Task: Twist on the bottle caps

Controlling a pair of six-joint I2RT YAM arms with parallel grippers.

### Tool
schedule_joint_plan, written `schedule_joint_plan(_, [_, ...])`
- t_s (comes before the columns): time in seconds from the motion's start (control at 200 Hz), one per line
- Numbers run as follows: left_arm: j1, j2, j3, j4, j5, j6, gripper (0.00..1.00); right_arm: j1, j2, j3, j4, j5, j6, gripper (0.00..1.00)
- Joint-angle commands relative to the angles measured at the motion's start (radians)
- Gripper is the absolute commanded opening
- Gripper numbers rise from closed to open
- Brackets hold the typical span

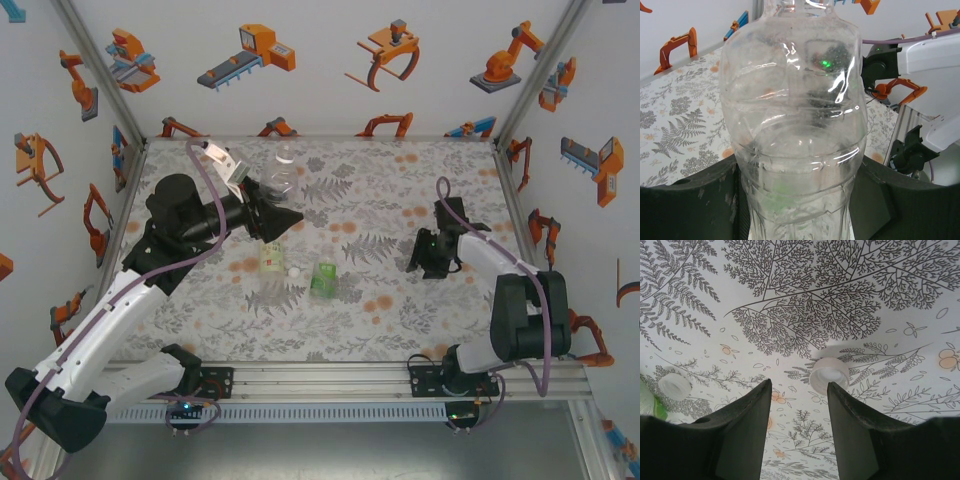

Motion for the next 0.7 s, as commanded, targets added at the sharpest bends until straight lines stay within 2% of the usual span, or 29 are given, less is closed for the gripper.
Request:
schedule_joint_plan(0.0, [0.003, -0.004, -0.004, 0.041, 0.011, -0.017, 0.0, 0.005, -0.031, 0.028, -0.046, 0.04, 0.001, 0.49])
schedule_joint_plan(0.27, [0.004, -0.012, -0.009, 0.04, 0.008, -0.017, 0.0, 0.005, -0.016, 0.02, -0.056, 0.056, 0.004, 0.55])
schedule_joint_plan(0.696, [0.003, -0.019, -0.015, 0.039, 0.005, -0.016, 0.0, 0.005, 0.005, -0.002, -0.025, 0.049, 0.007, 0.55])
